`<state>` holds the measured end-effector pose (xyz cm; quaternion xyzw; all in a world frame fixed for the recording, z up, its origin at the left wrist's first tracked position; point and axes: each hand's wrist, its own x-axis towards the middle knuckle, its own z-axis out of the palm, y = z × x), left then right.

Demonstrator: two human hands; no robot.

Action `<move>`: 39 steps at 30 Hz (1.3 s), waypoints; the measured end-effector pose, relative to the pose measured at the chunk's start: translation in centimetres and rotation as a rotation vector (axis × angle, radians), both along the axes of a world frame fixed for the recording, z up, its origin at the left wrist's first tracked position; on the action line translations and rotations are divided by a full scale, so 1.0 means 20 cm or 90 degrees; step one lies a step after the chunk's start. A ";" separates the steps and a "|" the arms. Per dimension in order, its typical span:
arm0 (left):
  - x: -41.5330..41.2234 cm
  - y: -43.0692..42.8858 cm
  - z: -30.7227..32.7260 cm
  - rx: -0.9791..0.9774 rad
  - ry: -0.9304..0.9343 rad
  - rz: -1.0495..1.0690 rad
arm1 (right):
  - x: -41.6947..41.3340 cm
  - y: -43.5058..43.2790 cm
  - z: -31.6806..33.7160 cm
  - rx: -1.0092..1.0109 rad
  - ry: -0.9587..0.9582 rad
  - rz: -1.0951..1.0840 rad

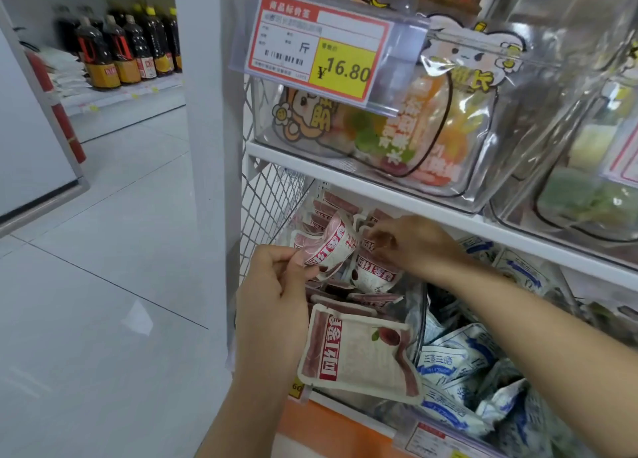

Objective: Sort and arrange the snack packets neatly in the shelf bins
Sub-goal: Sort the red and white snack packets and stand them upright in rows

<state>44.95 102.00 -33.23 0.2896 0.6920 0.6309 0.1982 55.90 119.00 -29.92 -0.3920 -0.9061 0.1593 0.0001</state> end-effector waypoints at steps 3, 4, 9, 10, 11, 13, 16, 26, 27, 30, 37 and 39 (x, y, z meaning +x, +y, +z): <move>0.00 0.02 0.00 -0.027 0.063 -0.036 | 0.06 -0.09 0.05 -0.058 0.109 0.007; 0.00 0.03 0.00 -0.036 0.094 -0.053 | 0.09 -0.12 0.06 -0.066 0.124 0.030; 0.03 0.10 0.05 -0.052 0.160 -0.182 | 0.19 -0.21 0.08 0.014 0.203 0.022; 0.03 0.12 0.06 -0.067 0.175 -0.212 | 0.19 -0.21 0.08 0.026 0.195 -0.008; 0.02 0.16 0.06 -0.083 0.191 -0.235 | 0.20 -0.19 0.07 0.035 0.178 -0.036; -0.03 0.22 0.08 -0.132 0.244 -0.265 | 0.19 -0.15 0.05 0.048 0.143 -0.078; -0.14 0.29 0.07 -0.281 0.418 -0.322 | 0.17 -0.09 0.00 0.048 0.104 -0.138; -0.14 0.39 0.07 -0.477 0.808 -0.444 | 0.14 -0.05 -0.05 0.108 0.022 -0.087; -0.14 0.39 0.08 -0.493 0.779 -0.473 | 0.15 -0.04 -0.06 0.111 0.020 -0.081; -0.13 0.40 0.09 -0.504 0.811 -0.512 | 0.14 -0.06 -0.05 0.096 0.010 -0.056; -0.10 0.48 0.05 -0.360 0.830 -0.449 | 0.17 -0.15 0.05 0.177 -0.049 0.043; -0.10 0.52 0.05 -0.327 0.782 -0.453 | 0.17 -0.14 0.06 0.177 -0.122 0.064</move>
